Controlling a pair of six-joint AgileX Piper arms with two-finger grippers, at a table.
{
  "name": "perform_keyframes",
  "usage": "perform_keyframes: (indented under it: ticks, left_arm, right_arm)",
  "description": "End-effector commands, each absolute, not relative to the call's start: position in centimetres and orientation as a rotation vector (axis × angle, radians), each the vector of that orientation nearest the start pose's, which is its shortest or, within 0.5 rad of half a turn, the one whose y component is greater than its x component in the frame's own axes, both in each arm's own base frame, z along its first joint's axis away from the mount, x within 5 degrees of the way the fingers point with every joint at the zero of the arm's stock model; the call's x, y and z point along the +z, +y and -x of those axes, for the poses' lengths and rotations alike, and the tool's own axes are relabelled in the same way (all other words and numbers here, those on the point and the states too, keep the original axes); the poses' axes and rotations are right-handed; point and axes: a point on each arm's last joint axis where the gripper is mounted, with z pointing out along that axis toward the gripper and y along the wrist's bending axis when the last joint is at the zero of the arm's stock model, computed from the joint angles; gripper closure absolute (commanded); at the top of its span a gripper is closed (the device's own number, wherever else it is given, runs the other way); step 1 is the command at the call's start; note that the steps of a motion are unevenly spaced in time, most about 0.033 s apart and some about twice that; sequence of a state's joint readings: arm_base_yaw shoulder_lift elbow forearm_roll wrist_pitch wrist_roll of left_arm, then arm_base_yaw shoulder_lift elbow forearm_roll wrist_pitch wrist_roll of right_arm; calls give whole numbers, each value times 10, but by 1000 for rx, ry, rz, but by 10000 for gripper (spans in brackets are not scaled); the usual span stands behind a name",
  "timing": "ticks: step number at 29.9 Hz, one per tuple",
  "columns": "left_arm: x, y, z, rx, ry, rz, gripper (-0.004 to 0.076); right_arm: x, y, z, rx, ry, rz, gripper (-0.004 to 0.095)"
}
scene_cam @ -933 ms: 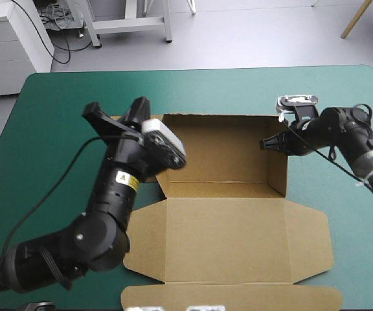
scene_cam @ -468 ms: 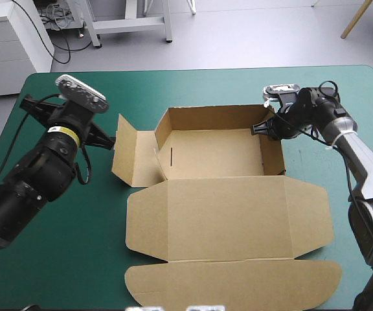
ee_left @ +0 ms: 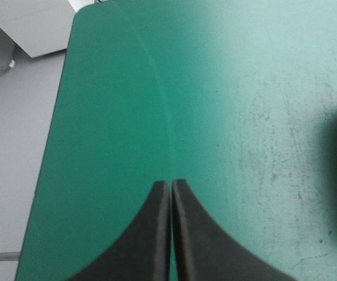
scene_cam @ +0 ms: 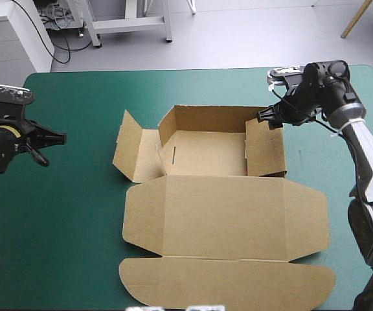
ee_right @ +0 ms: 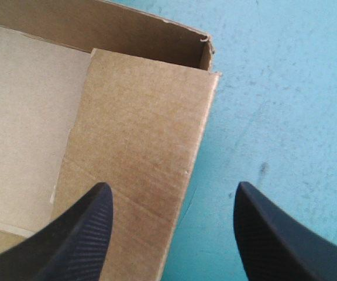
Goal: Fold the box
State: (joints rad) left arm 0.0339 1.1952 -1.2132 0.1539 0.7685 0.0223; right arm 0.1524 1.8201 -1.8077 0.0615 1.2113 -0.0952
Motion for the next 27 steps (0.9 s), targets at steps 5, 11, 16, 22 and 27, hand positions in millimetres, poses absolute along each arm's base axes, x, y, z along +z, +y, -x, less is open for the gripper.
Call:
perform_keyframes:
  ticks: [5, 11, 16, 22, 27]
  left_arm:
    - [407, 38, -247, 46, 2160, 121, 731]
    - [399, 32, -248, -33, 2166, 86, 731]
    - [397, 28, -250, -78, 2160, 47, 731]
    - [391, 28, -254, -86, 2188, 46, 731]
    - [386, 29, -259, -91, 2215, 45, 731]
  right_arm:
    - [385, 63, -372, 131, 2582, 212, 341]
    - [354, 66, -375, 154, 2678, 248, 341]
    - [316, 68, -382, 168, 2795, 248, 342]
    - [294, 73, -391, 230, 2852, 254, 351]
    - [291, 73, -392, 215, 2851, 276, 672]
